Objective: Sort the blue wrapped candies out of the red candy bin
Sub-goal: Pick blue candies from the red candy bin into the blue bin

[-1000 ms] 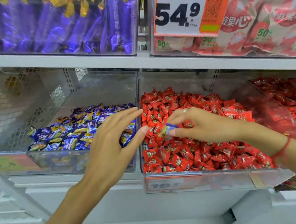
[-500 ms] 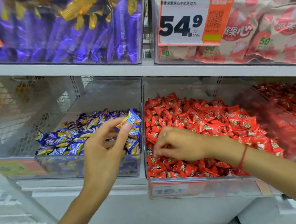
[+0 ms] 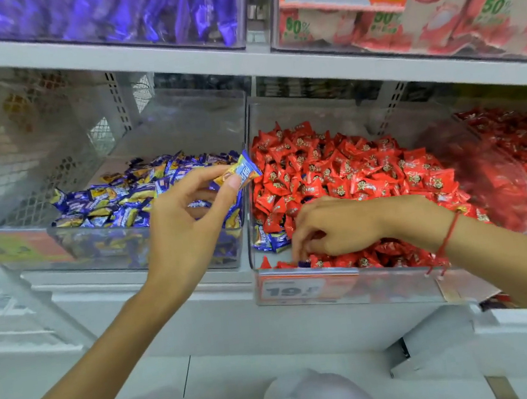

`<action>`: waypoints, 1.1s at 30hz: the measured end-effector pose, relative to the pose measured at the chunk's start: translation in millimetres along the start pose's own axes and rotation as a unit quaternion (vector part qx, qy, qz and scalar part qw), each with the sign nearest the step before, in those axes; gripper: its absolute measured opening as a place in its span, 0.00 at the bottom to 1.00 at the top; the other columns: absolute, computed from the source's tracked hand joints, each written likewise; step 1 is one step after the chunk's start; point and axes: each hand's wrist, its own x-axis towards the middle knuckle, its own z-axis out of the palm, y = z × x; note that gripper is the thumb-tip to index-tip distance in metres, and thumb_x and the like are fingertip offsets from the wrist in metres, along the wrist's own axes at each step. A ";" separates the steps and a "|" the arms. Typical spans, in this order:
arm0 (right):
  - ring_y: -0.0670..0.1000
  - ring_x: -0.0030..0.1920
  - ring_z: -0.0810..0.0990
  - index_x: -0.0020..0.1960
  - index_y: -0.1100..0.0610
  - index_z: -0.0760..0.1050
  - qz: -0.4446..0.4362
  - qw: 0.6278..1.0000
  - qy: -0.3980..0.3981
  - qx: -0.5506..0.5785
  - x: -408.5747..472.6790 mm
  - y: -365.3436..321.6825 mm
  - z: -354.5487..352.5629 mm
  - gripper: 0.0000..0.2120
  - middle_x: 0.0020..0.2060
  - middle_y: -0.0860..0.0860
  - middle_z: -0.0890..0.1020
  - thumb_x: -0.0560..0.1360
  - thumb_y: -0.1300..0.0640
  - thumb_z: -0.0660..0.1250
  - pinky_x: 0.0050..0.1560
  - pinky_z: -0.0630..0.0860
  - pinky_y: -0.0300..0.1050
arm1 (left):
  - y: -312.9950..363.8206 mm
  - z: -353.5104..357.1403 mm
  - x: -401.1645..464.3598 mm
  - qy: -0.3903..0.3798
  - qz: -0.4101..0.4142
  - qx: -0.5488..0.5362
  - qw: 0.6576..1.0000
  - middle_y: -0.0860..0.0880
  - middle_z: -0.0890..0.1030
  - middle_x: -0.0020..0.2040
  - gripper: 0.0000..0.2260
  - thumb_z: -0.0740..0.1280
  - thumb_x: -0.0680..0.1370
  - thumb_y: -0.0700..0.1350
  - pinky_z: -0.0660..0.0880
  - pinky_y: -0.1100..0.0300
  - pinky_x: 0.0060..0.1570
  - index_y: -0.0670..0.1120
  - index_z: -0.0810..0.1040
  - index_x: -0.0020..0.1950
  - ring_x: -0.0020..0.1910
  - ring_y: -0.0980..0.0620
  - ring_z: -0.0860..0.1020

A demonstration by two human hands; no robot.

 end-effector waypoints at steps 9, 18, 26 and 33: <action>0.49 0.54 0.69 0.59 0.44 0.79 0.030 0.969 0.168 -0.180 26.1 -4.7 2.2 0.14 0.50 0.46 0.82 0.75 0.45 0.66 0.47 0.58 0.43 | -0.5 0.8 -2.1 -0.012 -0.015 -0.007 1.000 0.59 0.81 0.38 0.02 0.69 0.74 0.50 0.71 0.72 0.32 0.58 0.80 0.44 0.34 0.61 0.76; 0.51 0.57 0.70 0.53 0.50 0.82 0.068 0.976 0.089 -0.188 35.6 0.8 -3.2 0.15 0.49 0.48 0.74 0.73 0.41 0.69 0.52 0.62 0.45 | -2.4 -0.1 -0.4 -0.005 -0.043 -0.020 0.999 0.52 0.82 0.39 0.06 0.68 0.71 0.54 0.73 0.69 0.34 0.56 0.81 0.45 0.36 0.59 0.76; 0.42 0.54 0.79 0.56 0.56 0.81 0.063 0.912 0.256 0.313 -23.8 -11.6 -15.8 0.10 0.54 0.47 0.82 0.75 0.58 0.69 0.56 0.72 0.34 | -2.1 -7.3 7.1 -0.015 -0.051 0.003 0.999 0.58 0.83 0.45 0.03 0.70 0.76 0.48 0.73 0.68 0.40 0.56 0.81 0.47 0.46 0.59 0.78; 0.49 0.46 0.85 0.52 0.58 0.80 0.048 0.708 0.326 0.625 -17.6 -62.0 -32.0 0.08 0.46 0.55 0.86 0.73 0.60 0.71 0.46 0.80 0.36 | 11.2 -0.8 6.0 -0.049 -0.025 0.014 0.998 0.58 0.83 0.46 0.11 0.65 0.77 0.55 0.76 0.57 0.38 0.62 0.79 0.59 0.42 0.59 0.79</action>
